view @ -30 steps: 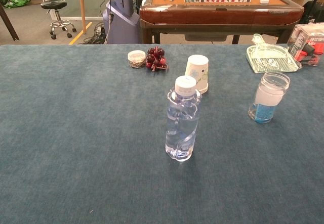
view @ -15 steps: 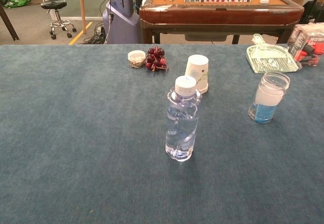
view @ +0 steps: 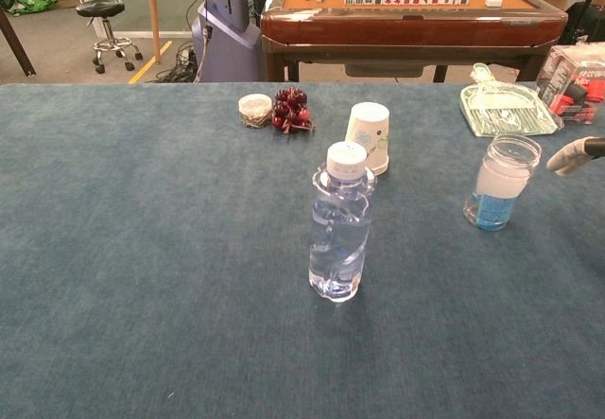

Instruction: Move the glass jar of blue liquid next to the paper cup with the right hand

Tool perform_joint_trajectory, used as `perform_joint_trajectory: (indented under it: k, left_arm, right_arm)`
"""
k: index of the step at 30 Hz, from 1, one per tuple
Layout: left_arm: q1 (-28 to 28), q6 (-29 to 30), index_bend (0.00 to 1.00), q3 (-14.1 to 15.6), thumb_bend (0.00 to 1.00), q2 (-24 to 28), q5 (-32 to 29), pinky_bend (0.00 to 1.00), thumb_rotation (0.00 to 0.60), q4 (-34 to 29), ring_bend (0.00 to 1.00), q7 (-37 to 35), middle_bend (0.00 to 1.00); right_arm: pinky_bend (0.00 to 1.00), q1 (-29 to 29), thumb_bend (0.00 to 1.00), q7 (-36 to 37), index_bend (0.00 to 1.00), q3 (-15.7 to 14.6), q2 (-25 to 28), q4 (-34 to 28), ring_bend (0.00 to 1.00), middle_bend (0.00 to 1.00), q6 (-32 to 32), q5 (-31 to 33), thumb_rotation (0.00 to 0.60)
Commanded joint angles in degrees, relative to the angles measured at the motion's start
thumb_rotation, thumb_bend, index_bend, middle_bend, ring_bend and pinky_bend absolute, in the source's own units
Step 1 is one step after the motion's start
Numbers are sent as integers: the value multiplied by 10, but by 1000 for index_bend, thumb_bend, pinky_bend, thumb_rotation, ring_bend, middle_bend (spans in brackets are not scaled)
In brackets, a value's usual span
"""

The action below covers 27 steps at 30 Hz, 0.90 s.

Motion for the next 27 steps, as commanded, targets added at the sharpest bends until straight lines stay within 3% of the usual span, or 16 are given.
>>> perform_joint_trajectory:
  k: [1,27]
  left_arm:
    - [1,1,421,-1,304,1,-1,775,600,0,592,-2,810]
    - [2,1,421,-2,305,5,-3,775,600,0,592,-9,810]
  right_arm:
    - [299,8,1000,-10,220,0,-8,2,126,202,-6,13,600]
    - [299,48,1000,-11,217,-17,-56,26,126,202,-33,49,600]
